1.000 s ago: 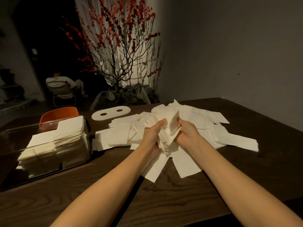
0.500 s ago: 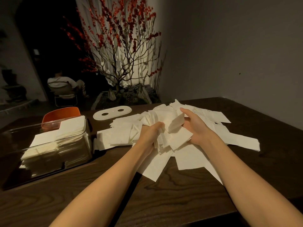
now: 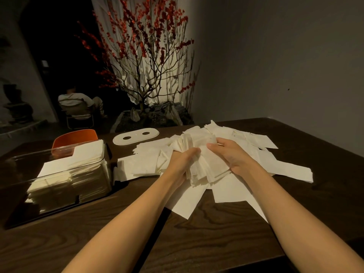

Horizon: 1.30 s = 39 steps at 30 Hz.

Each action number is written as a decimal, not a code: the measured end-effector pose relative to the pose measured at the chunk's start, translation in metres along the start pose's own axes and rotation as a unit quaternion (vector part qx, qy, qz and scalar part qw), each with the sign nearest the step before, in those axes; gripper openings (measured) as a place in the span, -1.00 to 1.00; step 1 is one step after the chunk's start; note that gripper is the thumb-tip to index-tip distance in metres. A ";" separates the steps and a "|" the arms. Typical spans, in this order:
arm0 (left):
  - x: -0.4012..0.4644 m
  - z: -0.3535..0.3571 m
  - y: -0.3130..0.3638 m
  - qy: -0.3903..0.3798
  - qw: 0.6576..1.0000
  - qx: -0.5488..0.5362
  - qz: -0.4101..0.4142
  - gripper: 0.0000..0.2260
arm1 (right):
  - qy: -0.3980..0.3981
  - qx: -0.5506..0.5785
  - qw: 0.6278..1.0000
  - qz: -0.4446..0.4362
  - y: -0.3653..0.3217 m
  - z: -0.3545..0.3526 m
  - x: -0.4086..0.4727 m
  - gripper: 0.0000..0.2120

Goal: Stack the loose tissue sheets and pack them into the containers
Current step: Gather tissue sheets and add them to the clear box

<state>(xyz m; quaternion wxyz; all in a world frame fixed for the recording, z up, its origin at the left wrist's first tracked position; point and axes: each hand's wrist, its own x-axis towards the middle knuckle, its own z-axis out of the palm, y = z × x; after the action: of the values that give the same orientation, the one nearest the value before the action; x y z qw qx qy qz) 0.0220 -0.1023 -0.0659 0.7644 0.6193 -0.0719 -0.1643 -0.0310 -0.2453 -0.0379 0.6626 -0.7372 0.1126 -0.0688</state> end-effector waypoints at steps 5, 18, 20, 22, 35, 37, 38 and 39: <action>-0.001 -0.004 0.001 -0.058 0.985 -0.154 -0.058 -0.33 | 0.034 0.021 0.999 -0.016 0.000 0.001 0.003 -0.80; -0.014 0.000 0.006 -0.114 0.926 -0.326 -0.154 -0.50 | 0.063 0.057 0.996 -0.024 -0.005 -0.003 0.008 -0.65; -0.014 0.002 0.006 -0.115 0.929 -0.319 -0.151 -0.46 | -0.021 0.073 0.997 -0.001 -0.005 -0.001 0.004 -0.74; -0.013 0.003 0.005 -0.107 0.935 -0.312 -0.131 -0.41 | -0.080 0.030 0.996 0.009 -0.004 0.001 0.001 -0.72; -0.006 -0.002 0.006 -0.048 0.951 -0.282 -0.116 -0.57 | -0.089 -0.158 0.983 0.004 0.001 0.005 0.006 -0.67; -0.008 -0.003 0.007 -0.043 0.952 -0.284 -0.108 -0.57 | -0.087 -0.150 0.985 0.008 -0.002 0.005 0.004 -0.68; -0.008 -0.003 0.007 -0.044 0.949 -0.295 -0.102 -0.57 | -0.086 -0.146 0.985 0.010 -0.003 0.004 0.003 -0.68; -0.008 -0.003 0.007 -0.037 0.946 -0.307 -0.096 -0.58 | -0.087 -0.142 0.986 0.014 -0.004 0.003 0.001 -0.68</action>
<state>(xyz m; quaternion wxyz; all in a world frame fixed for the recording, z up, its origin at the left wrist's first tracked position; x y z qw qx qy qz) 0.0166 -0.0952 -0.0586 0.8949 0.3523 0.0134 -0.2736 -0.0288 -0.2425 -0.0344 0.5591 -0.8256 0.0734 0.0215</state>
